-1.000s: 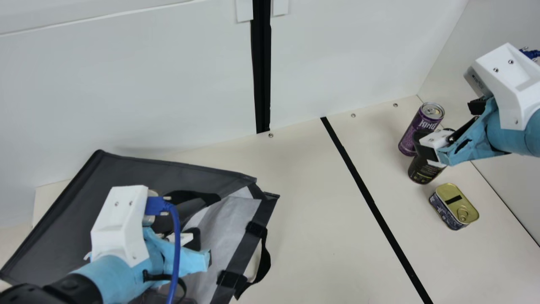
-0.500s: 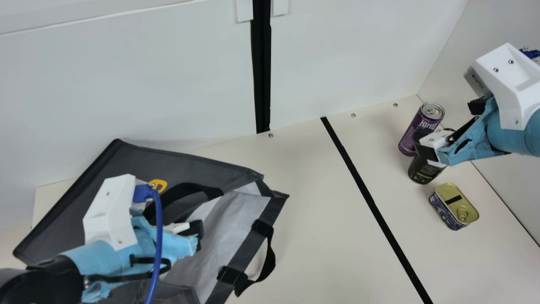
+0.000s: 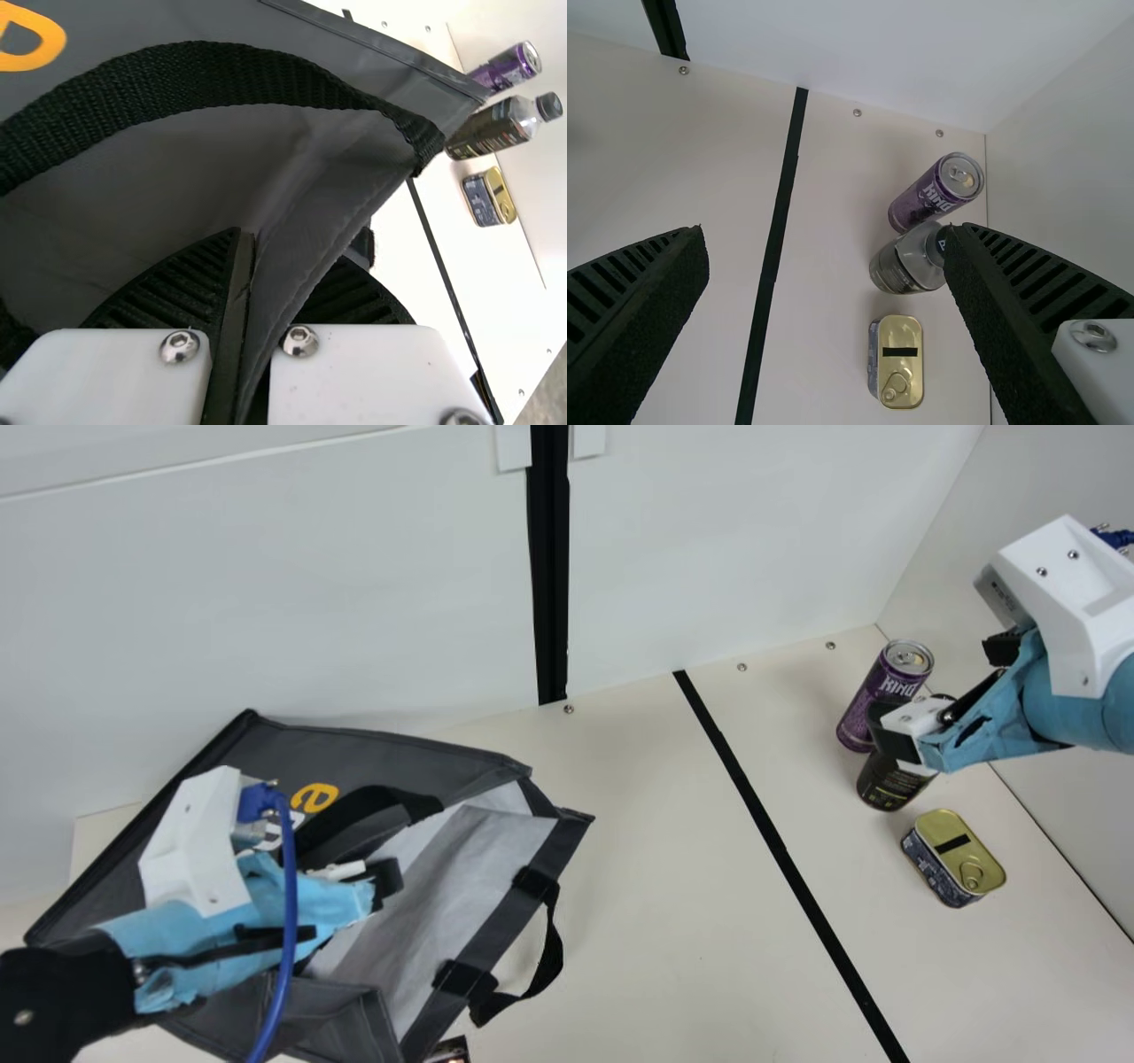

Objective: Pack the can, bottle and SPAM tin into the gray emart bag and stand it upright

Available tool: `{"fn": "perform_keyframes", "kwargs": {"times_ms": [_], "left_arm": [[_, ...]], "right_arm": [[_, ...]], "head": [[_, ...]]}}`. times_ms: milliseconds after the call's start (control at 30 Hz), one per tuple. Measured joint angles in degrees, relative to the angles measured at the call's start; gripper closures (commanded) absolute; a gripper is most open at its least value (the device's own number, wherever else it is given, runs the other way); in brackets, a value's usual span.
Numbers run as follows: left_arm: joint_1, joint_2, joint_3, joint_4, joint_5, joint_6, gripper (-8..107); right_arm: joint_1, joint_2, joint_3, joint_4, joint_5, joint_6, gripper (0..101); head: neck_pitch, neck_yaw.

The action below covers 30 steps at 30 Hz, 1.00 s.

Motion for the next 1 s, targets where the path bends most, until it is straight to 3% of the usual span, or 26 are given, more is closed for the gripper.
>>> {"fn": "perform_keyframes", "kwargs": {"times_ms": [1000], "left_arm": [[1.03,0.14,0.0,0.21,-0.69,0.14,107]], "right_arm": [[0.0,0.0,0.0,0.0,0.0,0.0,6]], "head": [[-0.09,-0.09]]}}
